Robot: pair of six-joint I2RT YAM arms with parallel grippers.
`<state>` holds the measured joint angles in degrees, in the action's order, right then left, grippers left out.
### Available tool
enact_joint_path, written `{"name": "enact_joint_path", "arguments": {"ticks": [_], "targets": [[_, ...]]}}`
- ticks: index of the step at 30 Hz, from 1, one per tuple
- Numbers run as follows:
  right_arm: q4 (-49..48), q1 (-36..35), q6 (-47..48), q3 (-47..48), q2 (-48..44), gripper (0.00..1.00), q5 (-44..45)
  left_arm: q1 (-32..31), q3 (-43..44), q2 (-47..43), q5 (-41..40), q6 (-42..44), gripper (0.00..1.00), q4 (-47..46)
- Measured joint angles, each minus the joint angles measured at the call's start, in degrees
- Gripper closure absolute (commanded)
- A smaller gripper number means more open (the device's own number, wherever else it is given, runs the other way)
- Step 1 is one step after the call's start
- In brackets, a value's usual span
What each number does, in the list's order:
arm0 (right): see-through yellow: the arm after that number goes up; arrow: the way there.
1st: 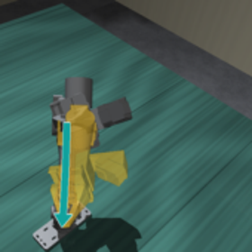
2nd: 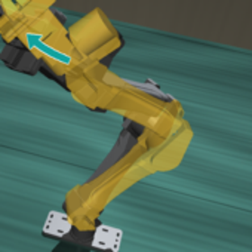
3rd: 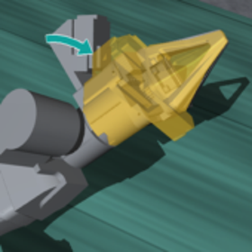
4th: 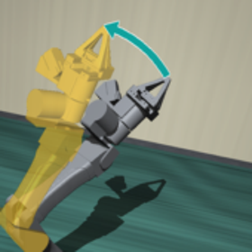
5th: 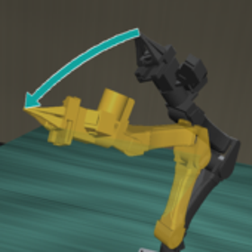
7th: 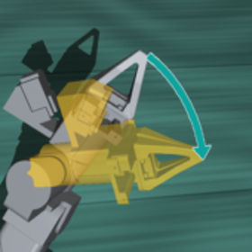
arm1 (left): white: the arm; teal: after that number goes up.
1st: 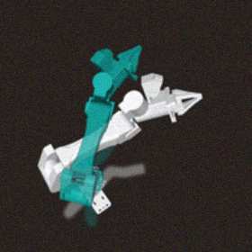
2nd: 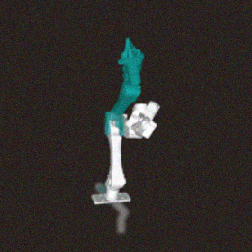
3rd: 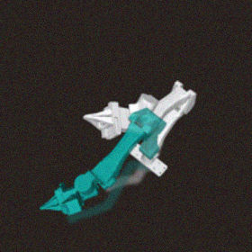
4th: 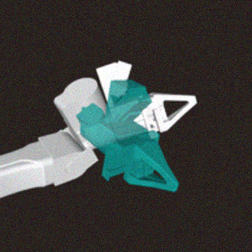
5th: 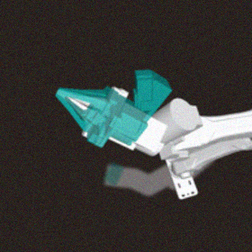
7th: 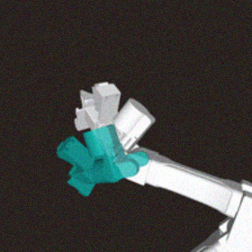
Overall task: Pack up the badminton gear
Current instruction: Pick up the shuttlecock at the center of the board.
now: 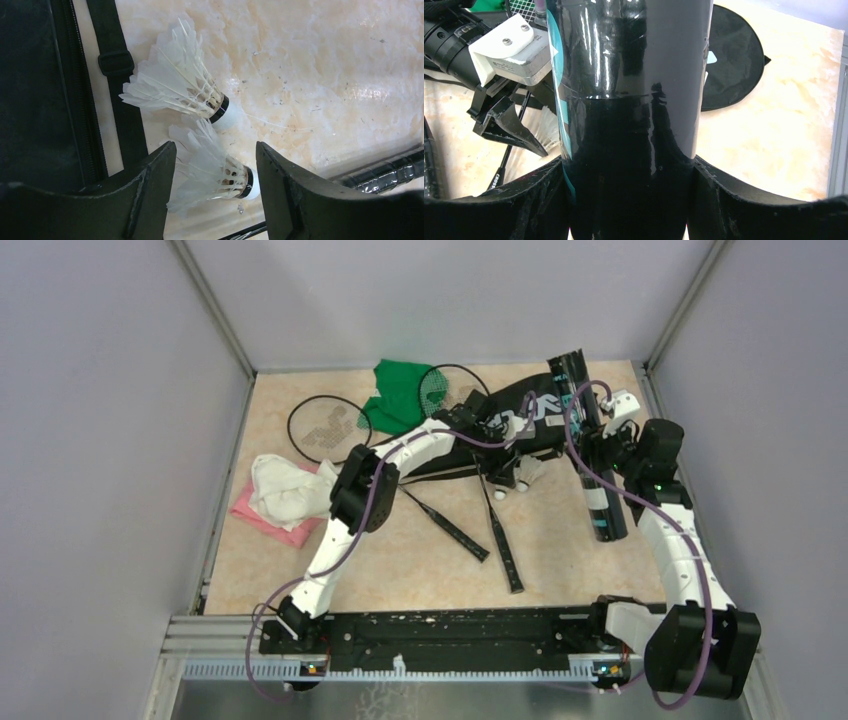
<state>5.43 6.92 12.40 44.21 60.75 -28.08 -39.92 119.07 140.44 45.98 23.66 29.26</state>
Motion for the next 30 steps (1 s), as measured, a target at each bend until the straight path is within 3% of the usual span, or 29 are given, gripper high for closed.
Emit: {"name": "enact_joint_path", "arguments": {"ticks": [25, 30], "targets": [[-0.1, 0.0, 0.0, -0.5, 0.0, 0.67, -1.2, 0.1, -0.4, -1.2, -0.7, 5.1, 0.62, 5.8], [-0.2, 0.0, 0.0, -0.7, 0.0, 0.67, -1.3, 0.2, -0.4, -2.2, -0.7, 5.3, 0.73, 6.3]]}}
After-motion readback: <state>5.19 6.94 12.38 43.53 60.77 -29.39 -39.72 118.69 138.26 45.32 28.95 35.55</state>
